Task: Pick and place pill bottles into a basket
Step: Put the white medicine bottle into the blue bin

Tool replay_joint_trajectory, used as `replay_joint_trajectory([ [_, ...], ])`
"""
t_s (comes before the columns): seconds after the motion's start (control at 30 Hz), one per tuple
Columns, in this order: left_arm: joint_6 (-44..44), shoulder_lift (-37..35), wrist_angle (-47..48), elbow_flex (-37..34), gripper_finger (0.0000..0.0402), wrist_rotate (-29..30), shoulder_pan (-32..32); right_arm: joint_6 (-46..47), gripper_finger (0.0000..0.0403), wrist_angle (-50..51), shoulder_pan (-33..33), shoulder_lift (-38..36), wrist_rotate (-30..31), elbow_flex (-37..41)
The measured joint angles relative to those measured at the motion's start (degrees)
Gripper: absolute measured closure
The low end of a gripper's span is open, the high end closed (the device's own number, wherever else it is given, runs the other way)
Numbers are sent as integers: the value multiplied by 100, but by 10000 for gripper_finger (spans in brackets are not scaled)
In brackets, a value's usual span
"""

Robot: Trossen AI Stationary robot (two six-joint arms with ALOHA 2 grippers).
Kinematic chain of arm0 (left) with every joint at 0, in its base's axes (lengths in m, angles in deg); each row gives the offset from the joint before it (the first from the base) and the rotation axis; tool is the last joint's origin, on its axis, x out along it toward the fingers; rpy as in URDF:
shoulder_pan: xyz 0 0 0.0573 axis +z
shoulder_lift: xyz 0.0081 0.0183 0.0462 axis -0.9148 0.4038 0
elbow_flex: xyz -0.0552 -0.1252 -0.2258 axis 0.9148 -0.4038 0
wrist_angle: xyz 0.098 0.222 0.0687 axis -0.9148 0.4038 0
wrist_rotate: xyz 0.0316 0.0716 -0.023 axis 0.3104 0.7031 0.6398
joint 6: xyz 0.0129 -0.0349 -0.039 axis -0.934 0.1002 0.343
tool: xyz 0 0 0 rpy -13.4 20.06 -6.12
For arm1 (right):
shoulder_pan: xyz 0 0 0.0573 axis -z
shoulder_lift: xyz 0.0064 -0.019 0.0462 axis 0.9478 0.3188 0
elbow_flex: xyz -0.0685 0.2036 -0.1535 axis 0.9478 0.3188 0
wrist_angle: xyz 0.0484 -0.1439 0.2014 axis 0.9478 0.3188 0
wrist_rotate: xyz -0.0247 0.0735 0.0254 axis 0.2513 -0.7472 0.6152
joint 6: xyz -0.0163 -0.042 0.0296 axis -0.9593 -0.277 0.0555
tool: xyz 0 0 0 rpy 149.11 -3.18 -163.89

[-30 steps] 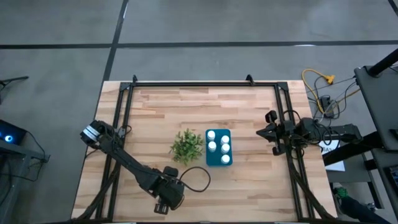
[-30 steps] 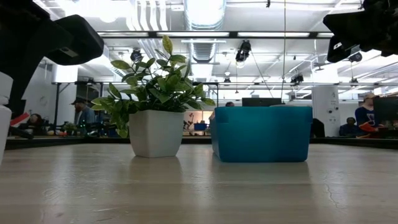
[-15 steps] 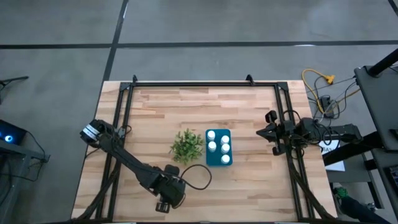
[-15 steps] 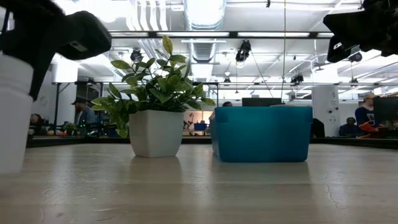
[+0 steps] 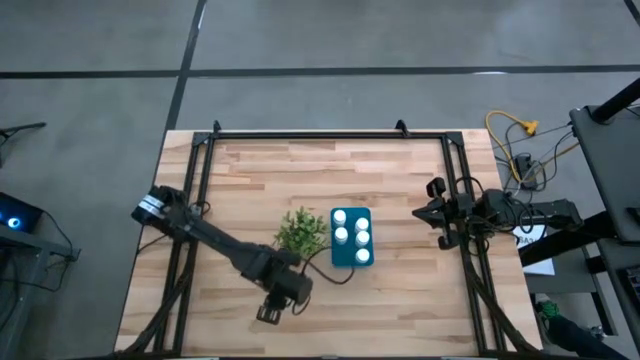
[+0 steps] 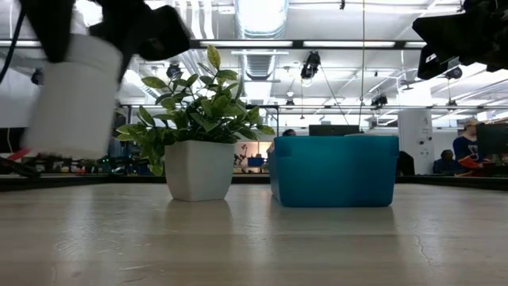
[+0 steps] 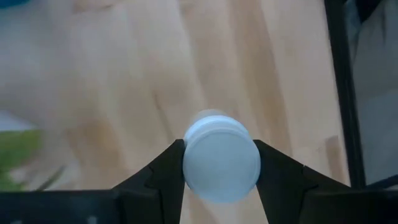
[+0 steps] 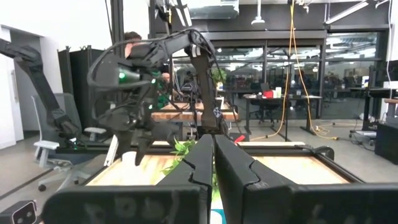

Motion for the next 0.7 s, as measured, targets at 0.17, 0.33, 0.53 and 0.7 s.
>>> replay_joint_trajectory([
  [0.17, -531, -2, 212, 295, 255, 1, 338, 0, 394, 0, -1, 0, 0, 0],
  [0.33, -1017, 71, 295, 642, 256, -8, 620, 0, 394, 2, -2, 0, 0, 0],
  [0.53, -1554, 361, 521, 1163, 256, -7, 911, 1, 394, 12, -1, 2, 0, 0],
  [0.7, -2102, 797, 981, 1837, 256, 58, 1095, 0, 394, 22, -1, -1, 0, -2],
])
